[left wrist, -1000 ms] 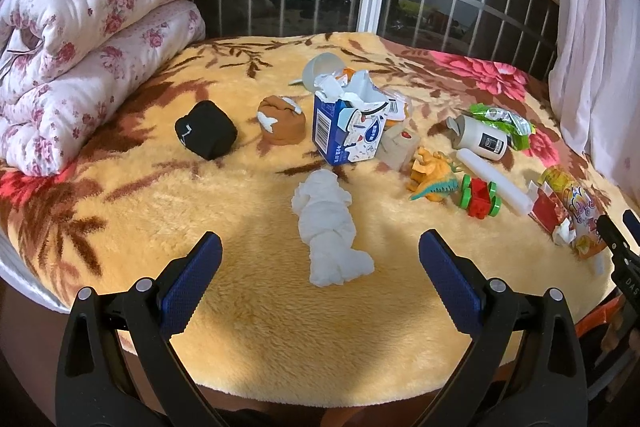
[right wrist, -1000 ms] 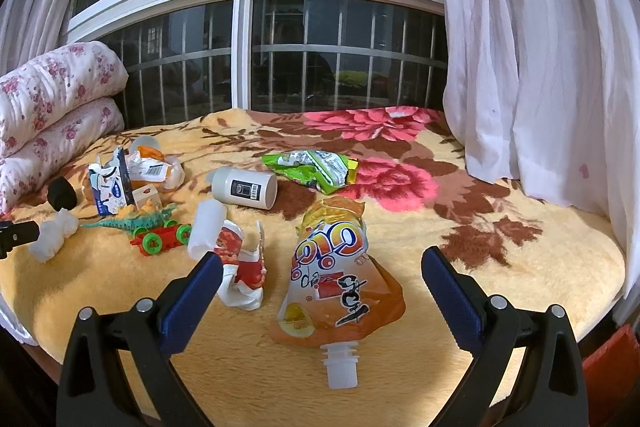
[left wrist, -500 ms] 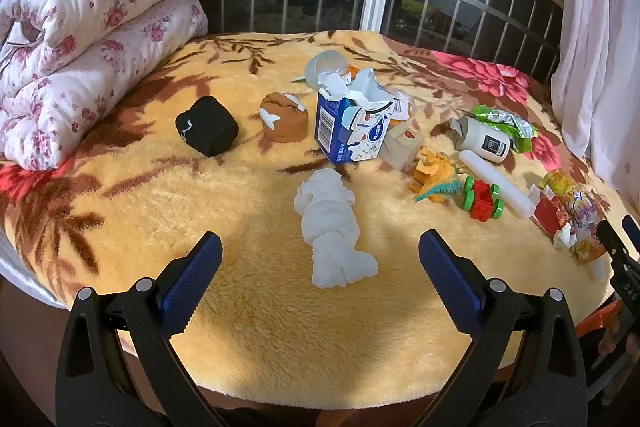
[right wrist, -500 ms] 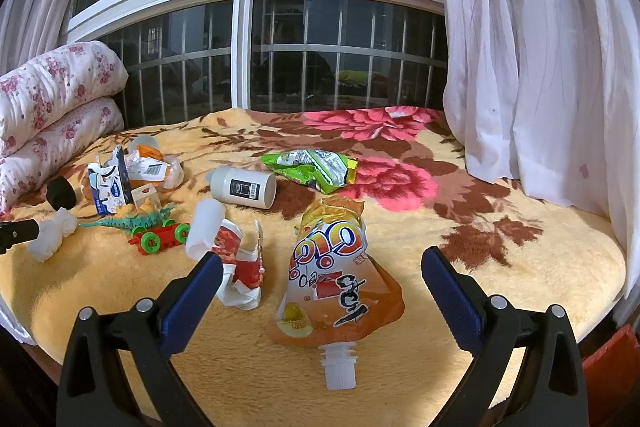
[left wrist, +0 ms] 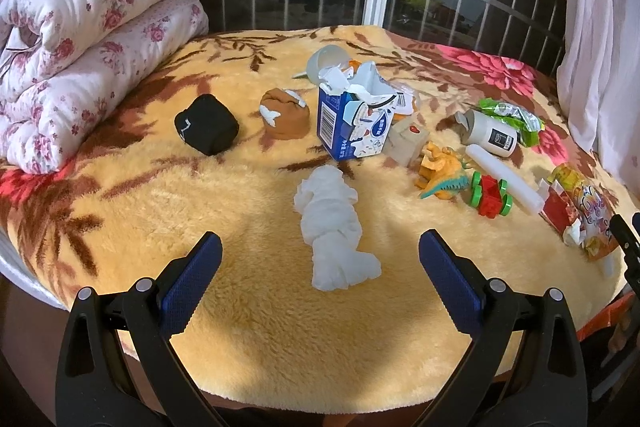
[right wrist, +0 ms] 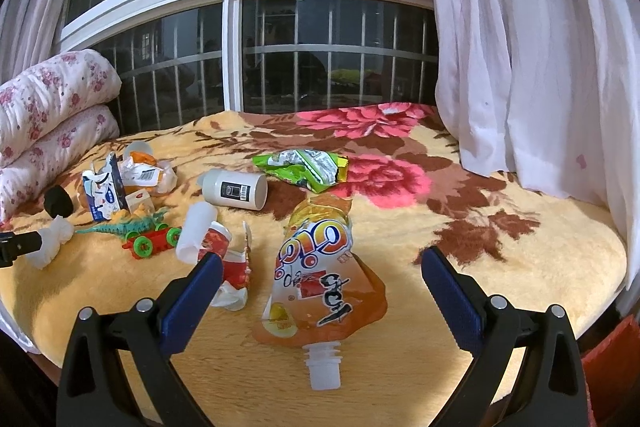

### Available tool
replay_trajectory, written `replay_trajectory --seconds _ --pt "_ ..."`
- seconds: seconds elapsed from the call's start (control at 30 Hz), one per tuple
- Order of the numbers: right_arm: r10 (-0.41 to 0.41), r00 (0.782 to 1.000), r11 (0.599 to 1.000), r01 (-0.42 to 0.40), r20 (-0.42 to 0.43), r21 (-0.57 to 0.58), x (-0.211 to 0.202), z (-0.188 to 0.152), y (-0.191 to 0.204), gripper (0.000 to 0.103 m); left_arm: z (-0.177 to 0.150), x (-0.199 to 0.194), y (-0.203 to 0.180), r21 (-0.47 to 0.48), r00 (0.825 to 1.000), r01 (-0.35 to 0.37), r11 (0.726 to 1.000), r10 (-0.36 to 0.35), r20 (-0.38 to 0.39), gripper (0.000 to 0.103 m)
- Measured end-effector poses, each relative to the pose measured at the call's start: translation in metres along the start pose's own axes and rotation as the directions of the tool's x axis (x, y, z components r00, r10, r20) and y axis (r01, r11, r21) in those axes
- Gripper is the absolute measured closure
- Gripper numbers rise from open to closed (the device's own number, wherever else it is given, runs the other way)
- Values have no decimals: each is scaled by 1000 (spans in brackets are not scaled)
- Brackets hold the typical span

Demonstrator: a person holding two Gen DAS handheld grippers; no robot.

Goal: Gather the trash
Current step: 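Move both tools toward the white tissue and the orange juice pouch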

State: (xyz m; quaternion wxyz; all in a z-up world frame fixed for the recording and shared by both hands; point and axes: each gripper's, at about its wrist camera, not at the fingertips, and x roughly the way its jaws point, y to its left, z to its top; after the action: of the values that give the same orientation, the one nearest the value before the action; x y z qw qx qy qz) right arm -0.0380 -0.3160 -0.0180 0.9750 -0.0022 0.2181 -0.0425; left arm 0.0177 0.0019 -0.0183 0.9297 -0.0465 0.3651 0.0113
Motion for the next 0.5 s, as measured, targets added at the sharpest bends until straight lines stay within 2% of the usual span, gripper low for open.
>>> replay_trajectory --seconds 0.2,0.33,0.5 --pt "11 1000 1000 -11 -4 1 0 0 -1 5 1 1 -1 8 1000 -3 1000 3 -2 7" --pt "59 997 998 -59 -50 -1 5 6 -3 5 6 1 -5 9 1000 -21 1000 21 1 7" --pt "83 993 996 -85 -80 -24 5 19 -8 5 15 1 -7 -39 999 27 999 -28 -27 7"
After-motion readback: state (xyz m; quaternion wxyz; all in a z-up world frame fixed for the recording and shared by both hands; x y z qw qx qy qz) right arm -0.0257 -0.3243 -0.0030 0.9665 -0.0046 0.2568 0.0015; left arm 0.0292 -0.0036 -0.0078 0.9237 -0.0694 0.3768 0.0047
